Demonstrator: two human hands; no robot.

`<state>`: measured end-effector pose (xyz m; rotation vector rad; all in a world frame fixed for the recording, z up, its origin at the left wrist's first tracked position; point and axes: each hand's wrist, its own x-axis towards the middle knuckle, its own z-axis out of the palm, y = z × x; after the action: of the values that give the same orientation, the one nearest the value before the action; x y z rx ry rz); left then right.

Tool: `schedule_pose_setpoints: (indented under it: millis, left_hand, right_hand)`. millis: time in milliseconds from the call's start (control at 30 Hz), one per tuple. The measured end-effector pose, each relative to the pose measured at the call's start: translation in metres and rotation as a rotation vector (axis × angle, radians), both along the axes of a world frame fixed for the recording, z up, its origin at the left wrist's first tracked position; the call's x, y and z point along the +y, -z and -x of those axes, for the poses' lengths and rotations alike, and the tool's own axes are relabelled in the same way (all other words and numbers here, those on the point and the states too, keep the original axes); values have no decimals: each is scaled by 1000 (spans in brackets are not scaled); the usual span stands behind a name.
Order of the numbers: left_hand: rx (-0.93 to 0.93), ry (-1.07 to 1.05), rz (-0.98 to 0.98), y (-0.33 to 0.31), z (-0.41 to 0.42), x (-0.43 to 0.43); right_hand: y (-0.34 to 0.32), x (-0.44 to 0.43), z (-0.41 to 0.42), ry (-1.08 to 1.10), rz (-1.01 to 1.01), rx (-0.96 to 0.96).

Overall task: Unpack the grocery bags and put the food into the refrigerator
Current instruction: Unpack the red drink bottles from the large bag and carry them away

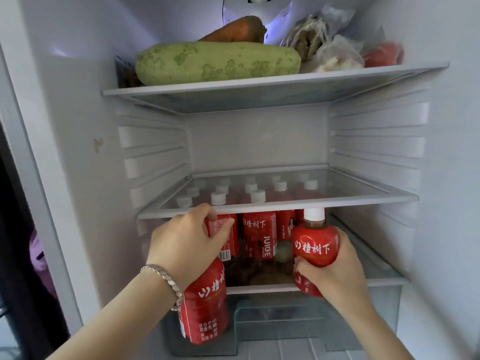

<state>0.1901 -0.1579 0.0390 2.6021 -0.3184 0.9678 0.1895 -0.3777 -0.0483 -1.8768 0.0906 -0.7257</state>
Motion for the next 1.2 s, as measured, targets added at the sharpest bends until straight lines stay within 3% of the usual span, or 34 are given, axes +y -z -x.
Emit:
schedule_pose_setpoints:
  millis: [167,300,400,567,633,767,833,933,1100,1200]
  left_hand:
    - [11,33,13,6,0,-8]
    - [8,61,-7,11,1,-17]
    - [20,93,34,12,1,-21]
    - [14,128,61,16,3,-38]
    - [16,143,78,19,4,-45]
    - [-1,204,217,10,6,-60]
    - [-36,260,291,1,7,-70]
    - [-13,382,297,-14,11,-82]
    - [62,431,135,-22,12,-80]
    - [72,432,-36,9,4,-81]
  right_hand:
    - [0,-2,-37,69,69,94]
    - [-8,5,-61,43,180,335]
    - [-9,10,-68,2,243,404]
    - [-28,0,-53,-223,500,548]
    - [-41,-9,-30,-366,563,442]
    - [-48,1,20,-796,360,375]
    - [-38,14,25,-840,304,328]
    - [-32,21,24,-666,138,140]
    - [-26,8,29,-366,-255,-163]
    - [-26,-9,27,-108,-304,-272]
